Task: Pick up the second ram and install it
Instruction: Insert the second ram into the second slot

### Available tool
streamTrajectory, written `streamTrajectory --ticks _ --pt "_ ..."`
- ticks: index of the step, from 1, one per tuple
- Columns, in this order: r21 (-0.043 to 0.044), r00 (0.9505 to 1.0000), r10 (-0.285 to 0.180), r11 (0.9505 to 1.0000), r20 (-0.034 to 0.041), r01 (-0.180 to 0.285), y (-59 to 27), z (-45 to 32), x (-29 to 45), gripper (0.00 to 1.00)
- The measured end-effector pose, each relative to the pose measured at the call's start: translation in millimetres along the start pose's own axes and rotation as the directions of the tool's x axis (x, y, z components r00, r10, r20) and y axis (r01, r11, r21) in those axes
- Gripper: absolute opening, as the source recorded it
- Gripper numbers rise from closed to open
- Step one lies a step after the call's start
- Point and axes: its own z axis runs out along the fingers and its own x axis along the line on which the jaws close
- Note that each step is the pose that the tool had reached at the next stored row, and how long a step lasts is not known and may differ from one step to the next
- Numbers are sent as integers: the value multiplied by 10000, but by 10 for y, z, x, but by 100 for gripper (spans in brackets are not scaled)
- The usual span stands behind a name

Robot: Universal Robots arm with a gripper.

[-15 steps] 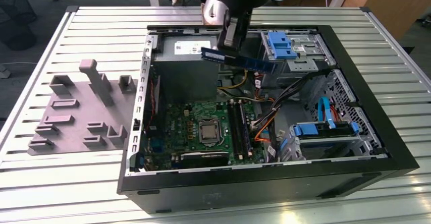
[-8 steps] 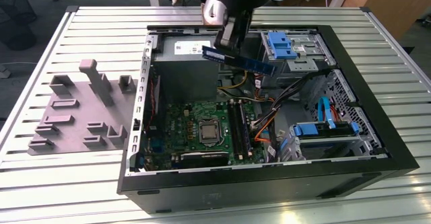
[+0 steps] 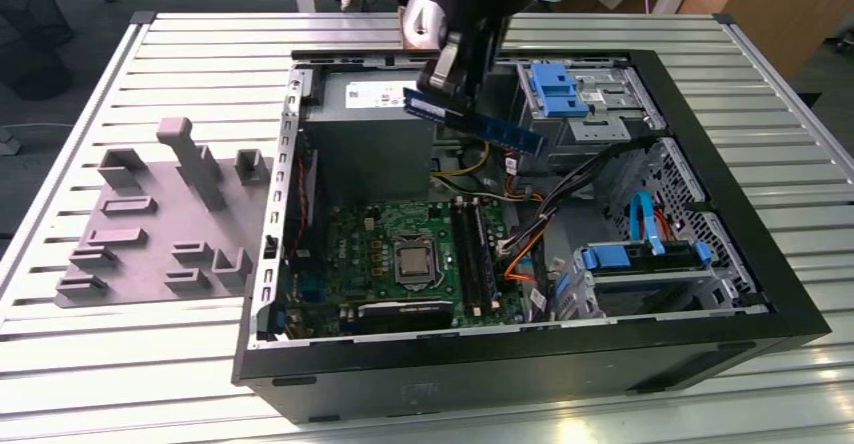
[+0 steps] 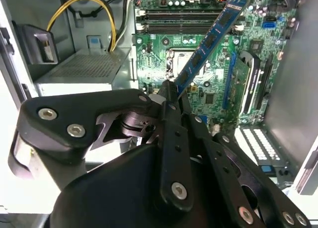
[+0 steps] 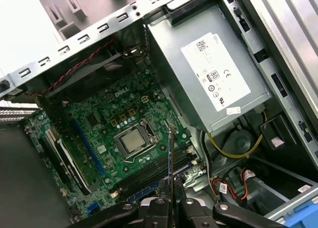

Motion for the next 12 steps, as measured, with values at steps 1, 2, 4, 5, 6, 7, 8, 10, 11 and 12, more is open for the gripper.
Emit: streamTrajectory --ticks 1,2,4,5,6,7,8,10,11,12 --pt "4 9999 106 9999 1 -106 0 0 0 14" --pt "8 9998 206 9998 2 -206 0 1 0 14" --pt "15 9992 401 9992 3 -401 0 1 0 14" --pt "18 9987 501 9987 4 -501 0 1 0 14" --pt "21 9982 594 9982 4 -594 0 1 0 14" --pt "24 9976 686 9976 5 -686 0 1 0 14" --pt "27 9970 774 9970 6 -774 0 1 0 14" --pt "33 9955 944 9955 8 -944 0 2 0 14" --pt "36 9946 1035 9946 10 -1035 0 2 0 14" --pt "38 9937 1117 9937 10 -1117 0 2 0 14"
